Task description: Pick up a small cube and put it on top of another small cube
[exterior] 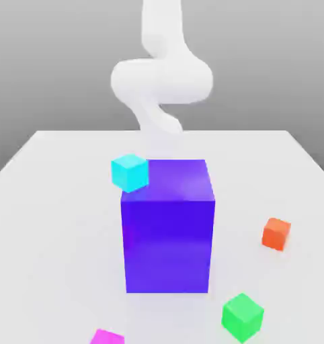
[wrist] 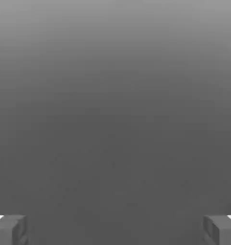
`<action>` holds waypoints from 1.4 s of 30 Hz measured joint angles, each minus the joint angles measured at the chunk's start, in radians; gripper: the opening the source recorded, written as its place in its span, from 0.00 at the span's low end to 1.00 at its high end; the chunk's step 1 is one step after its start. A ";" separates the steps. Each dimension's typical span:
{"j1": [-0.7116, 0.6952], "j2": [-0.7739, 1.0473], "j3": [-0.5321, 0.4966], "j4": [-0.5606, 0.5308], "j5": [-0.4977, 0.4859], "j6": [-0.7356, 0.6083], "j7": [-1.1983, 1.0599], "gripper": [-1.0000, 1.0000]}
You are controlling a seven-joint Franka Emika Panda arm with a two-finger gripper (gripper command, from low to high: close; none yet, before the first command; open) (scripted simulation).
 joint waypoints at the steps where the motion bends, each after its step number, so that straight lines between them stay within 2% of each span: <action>1: -0.004 0.039 -0.002 0.001 0.000 0.012 0.004 0.50; 28: -0.087 1.022 -0.058 0.023 0.043 0.300 0.093 0.50; 33: -0.102 1.203 -0.047 0.051 0.062 0.414 0.086 0.50; 34: -0.105 1.230 -0.044 0.057 0.064 0.435 0.085 0.00; 42: -0.103 1.208 -0.046 0.052 0.062 0.418 0.087 0.00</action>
